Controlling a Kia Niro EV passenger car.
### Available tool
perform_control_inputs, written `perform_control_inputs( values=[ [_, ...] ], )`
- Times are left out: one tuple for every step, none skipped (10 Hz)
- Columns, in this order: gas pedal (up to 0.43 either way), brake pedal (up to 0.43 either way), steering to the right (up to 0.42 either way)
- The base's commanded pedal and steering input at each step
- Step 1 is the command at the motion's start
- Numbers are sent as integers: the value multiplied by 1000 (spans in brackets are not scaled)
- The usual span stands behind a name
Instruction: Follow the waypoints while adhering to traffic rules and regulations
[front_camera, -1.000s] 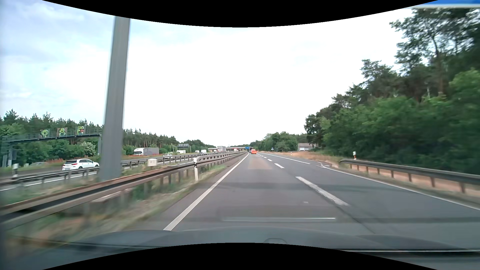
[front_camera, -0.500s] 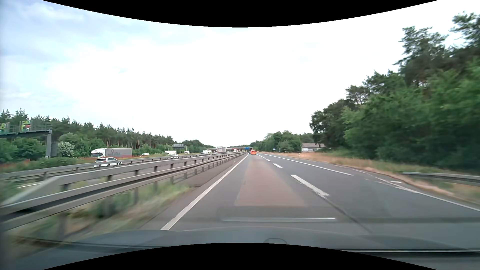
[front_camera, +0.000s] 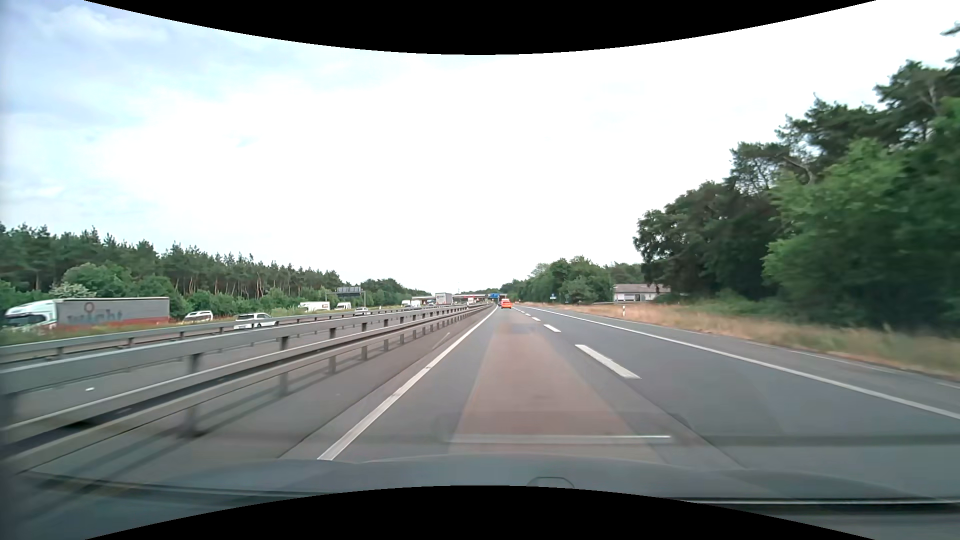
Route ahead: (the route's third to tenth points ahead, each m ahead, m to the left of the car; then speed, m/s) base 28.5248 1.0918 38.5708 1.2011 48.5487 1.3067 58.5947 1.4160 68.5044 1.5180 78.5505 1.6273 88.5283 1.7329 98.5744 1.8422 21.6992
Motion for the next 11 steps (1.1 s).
perform_control_inputs(
  values=[
    [118, 0, -8],
    [118, 0, -8],
    [110, 0, -8],
    [87, 0, -8],
    [79, 0, -7],
    [39, 0, -6],
    [28, 0, -6],
    [0, 0, -6],
    [0, 0, -6],
    [0, 0, -6],
    [0, 0, -6]
  ],
)
